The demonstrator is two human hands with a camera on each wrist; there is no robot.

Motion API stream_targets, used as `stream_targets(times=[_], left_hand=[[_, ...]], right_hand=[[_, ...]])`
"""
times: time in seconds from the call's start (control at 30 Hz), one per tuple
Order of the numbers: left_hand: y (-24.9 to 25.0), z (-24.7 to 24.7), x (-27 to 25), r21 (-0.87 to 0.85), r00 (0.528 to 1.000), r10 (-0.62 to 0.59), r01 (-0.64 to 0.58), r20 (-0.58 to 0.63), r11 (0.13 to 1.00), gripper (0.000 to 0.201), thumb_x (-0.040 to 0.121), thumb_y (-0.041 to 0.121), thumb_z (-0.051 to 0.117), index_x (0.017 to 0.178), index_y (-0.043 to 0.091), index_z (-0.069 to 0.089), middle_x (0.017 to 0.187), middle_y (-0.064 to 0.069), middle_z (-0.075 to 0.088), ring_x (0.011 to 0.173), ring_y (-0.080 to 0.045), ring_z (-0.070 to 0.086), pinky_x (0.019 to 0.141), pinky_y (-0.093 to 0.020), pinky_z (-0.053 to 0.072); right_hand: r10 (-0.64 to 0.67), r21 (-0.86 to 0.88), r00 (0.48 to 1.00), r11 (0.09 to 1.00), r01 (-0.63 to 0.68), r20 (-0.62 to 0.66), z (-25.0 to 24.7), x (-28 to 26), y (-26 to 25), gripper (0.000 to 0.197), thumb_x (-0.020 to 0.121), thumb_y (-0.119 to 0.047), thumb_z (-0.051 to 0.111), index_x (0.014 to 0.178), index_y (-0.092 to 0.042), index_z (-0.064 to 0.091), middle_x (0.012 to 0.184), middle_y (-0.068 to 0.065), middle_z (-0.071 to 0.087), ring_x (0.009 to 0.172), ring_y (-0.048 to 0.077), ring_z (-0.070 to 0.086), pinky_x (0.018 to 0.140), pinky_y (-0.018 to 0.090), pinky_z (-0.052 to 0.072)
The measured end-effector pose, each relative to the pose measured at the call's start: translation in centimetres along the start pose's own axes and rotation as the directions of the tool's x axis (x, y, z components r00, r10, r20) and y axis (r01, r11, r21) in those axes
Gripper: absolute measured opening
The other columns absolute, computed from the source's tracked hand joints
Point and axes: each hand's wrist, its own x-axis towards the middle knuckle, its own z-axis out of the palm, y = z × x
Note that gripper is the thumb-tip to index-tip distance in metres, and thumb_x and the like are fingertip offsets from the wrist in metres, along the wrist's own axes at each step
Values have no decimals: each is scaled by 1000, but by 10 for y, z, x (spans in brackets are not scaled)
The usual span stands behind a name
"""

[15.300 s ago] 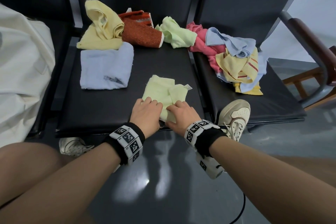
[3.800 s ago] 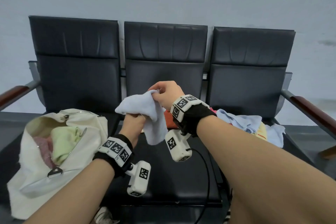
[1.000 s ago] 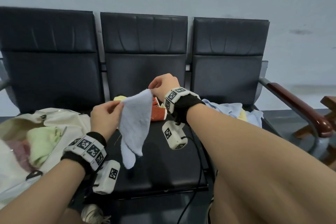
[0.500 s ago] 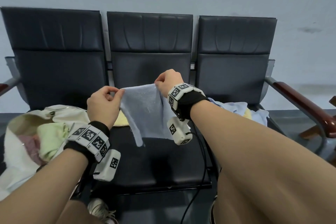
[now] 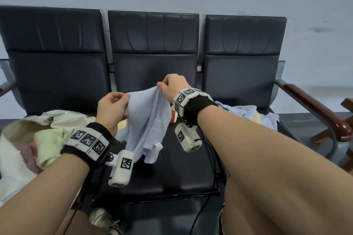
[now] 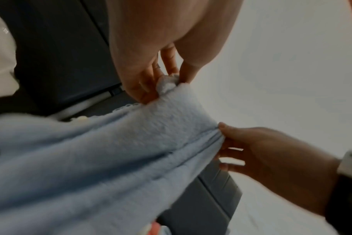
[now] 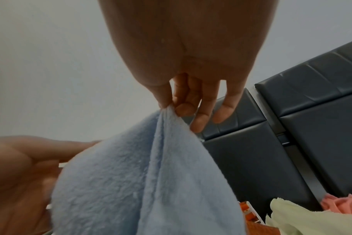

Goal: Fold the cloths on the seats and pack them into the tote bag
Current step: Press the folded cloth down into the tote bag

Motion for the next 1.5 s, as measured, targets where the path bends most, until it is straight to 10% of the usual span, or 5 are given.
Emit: stream_targets(times=[0.43, 0.63, 0.97, 1.27, 1.5], left_hand=[[-9, -8, -23, 200, 759, -396, 343, 517, 918, 51, 76, -5, 78, 123, 7, 62, 74, -6, 65, 60, -12, 52, 55, -23, 47], [-26, 17, -27, 434, 935, 58, -217, 350, 875, 36, 94, 16, 66, 130, 19, 60, 109, 4, 70, 102, -13, 65, 90, -33, 53], [-47, 29, -23, 159, 913, -239, 196, 331, 968, 20, 98, 7, 55, 114, 7, 67, 92, -19, 70, 75, -29, 64, 65, -38, 53], [-56, 27, -47, 496, 670, -441, 124, 597, 859, 23, 93, 20, 65, 110, 4, 66, 88, -9, 68, 73, -17, 64, 64, -28, 54], [-38, 36, -49, 126, 787, -310, 289, 534, 949, 19, 94, 18, 65, 107, 5, 64, 104, -14, 67, 93, -27, 65, 88, -41, 53]], right_hand=[[68, 83, 986, 995, -56, -155, -6, 3, 3, 26, 99, -40, 46, 100, -16, 58, 108, 8, 64, 96, 28, 62, 87, 41, 52], [-56, 188, 996, 980, 69, -73, -1, 5, -3, 24, 100, -36, 50, 90, -15, 59, 86, 1, 62, 85, 19, 60, 76, 30, 47], [-89, 289, 982, 948, 135, -166, -7, 5, -7, 24, 100, -32, 50, 92, -12, 59, 78, -4, 58, 71, 12, 55, 64, 25, 45], [-98, 246, 977, 959, 144, -189, -3, 9, -10, 20, 101, -30, 49, 90, -14, 54, 80, -5, 56, 68, 8, 51, 60, 24, 41], [-94, 130, 992, 986, 105, -87, 2, 9, -2, 21, 100, -30, 50, 98, -11, 59, 88, 2, 62, 82, 19, 59, 76, 33, 49]])
